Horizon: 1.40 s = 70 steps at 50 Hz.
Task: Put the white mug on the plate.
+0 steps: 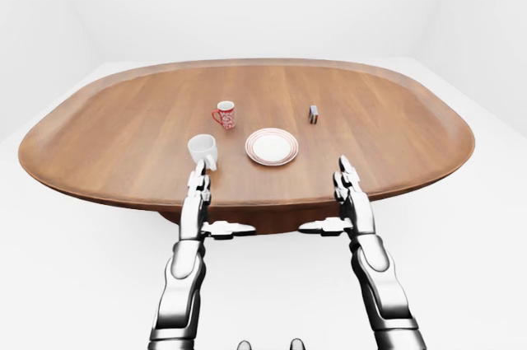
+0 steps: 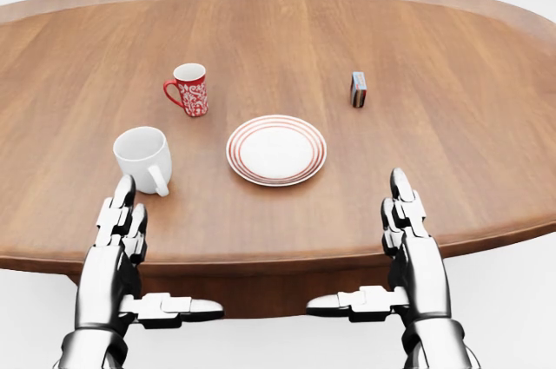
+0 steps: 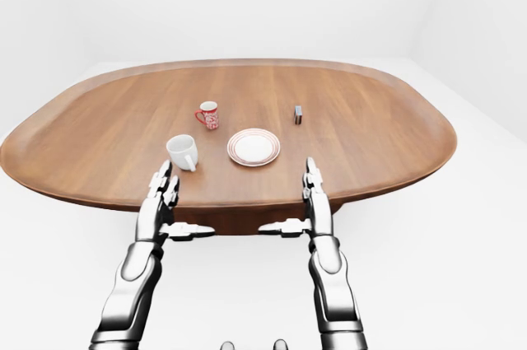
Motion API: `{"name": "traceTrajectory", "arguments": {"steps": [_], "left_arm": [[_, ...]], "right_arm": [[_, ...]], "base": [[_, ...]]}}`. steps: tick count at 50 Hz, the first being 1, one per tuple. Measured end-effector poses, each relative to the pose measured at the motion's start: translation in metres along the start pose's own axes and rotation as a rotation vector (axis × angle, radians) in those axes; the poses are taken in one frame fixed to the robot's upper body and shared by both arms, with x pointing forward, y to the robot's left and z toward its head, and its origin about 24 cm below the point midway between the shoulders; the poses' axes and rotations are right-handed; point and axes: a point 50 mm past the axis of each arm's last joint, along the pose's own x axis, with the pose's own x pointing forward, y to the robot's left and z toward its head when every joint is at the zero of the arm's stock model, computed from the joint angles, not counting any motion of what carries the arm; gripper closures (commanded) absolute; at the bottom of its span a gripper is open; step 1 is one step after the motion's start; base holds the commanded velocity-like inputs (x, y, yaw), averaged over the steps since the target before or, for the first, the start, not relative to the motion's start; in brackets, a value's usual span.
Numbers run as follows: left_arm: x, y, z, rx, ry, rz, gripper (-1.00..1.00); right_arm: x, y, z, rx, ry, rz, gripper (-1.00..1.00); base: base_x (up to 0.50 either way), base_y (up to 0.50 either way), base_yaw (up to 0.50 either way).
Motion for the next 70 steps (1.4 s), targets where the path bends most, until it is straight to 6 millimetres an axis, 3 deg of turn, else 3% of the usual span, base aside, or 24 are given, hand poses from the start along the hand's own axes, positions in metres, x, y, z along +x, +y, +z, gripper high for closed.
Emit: {"name": "traceTrajectory", "arguments": {"steps": [20,27,35,41,46,56,70], "left_arm": [[0.0,0.008,0.004,-0.016,0.006,0.016,-1.0],[0.006,0.023,0.019,-0.034,-0.029,0.049,-1.0],[0.011,0.063,0.065,-0.105,-0.217,0.181,-1.0],[0.006,0.093,0.094,-0.155,-0.336,0.283,-1.0],[-0.002,0.112,0.114,-0.19,-0.423,0.351,-1.0],[-0.013,0.135,0.138,-0.246,-0.523,0.434,-1.0],[-0.019,0.144,0.149,-0.278,-0.564,0.47,-1.0]], "right_arm": [[-0.004,-0.008,0.003,0.008,-0.009,0.007,-1.0],[-0.011,-0.018,0.019,-0.015,-0.036,-0.025,-1.0],[-0.041,-0.045,0.075,-0.058,-0.264,-0.115,-1.0],[-0.077,-0.069,0.118,-0.098,-0.454,-0.206,-1.0],[-0.109,-0.089,0.14,-0.109,-0.542,-0.288,-1.0],[-0.149,-0.105,0.161,-0.124,-0.604,-0.369,-1.0],[-0.165,-0.106,0.17,-0.176,-0.638,-0.397,-1.0]], "base": [[0.0,0.0,0.0],[0.0,0.0,0.0],[0.0,0.0,0.0],[0.0,0.0,0.0],[0.0,0.0,0.0],[0.0,0.0,0.0],[0.0,0.21,0.0]]}}
